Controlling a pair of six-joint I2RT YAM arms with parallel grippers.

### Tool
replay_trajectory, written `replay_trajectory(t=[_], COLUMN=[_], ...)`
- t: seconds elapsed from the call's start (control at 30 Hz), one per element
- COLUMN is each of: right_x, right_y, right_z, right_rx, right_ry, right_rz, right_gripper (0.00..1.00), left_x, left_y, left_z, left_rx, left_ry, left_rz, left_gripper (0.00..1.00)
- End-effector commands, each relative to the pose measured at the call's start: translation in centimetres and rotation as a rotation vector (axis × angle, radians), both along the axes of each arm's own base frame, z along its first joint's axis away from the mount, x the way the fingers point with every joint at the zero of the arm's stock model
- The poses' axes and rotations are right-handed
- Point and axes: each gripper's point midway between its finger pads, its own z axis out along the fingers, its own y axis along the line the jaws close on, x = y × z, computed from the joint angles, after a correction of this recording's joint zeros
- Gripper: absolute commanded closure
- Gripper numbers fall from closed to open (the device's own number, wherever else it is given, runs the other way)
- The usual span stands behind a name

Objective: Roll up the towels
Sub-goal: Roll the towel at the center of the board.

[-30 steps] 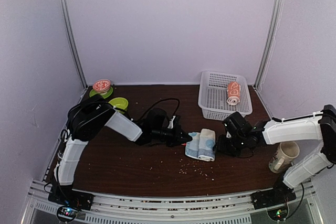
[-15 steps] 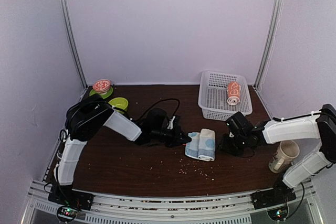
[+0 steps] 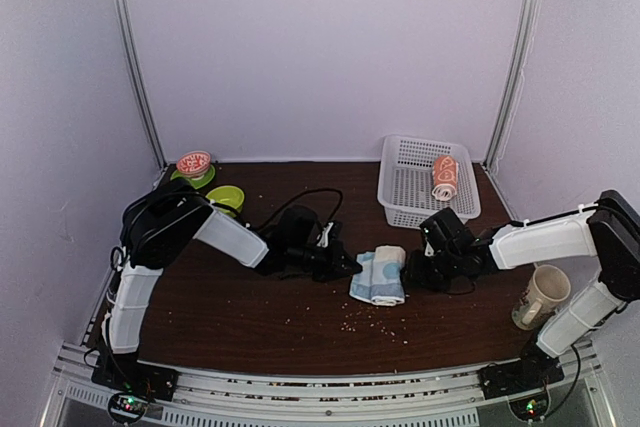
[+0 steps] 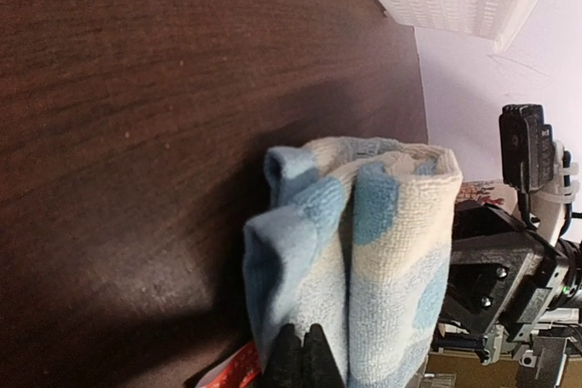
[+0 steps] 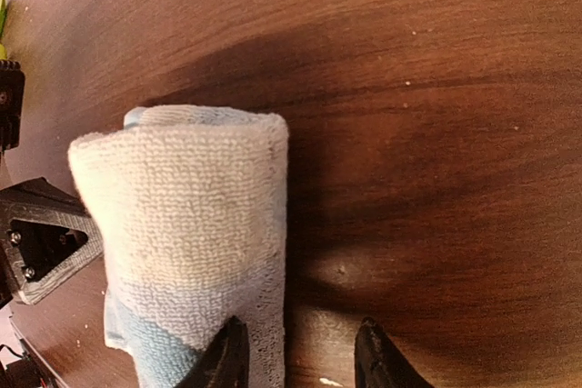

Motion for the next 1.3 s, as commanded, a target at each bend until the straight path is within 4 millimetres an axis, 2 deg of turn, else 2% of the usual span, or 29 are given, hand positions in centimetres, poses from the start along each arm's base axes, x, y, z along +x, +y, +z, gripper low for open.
replay_trajectory(t=[0.0, 0.5, 0.93, 1.27], right_x=[0.8, 1.8, 2.0, 1.6], right_y=[1.5, 4.5, 7.3, 7.6], right_z=[1.0, 3.7, 2.6, 0.4], right_rx=[0.064, 0.155, 0.107, 0.017], right_ry=[-0.031, -0.069, -0.026, 0.024], right_rz=[0.032, 0.070, 0.126, 0.149], right_gripper=[0.58, 0.51, 0.49, 0.44], left_x=[-1.0, -1.6, -2.5, -3.8], left_y=[1.0, 1.1, 1.8, 4.5], left_z=[-1.6, -2.0, -1.9, -1.2], left_rx=[0.069, 0.075, 0.075, 0.108], left_ry=[0.013, 0.016, 0.016, 0.019], left_rz=[-0.010, -0.020, -0.021, -0.008], left_gripper=[1.00, 1.00, 1.00, 1.00])
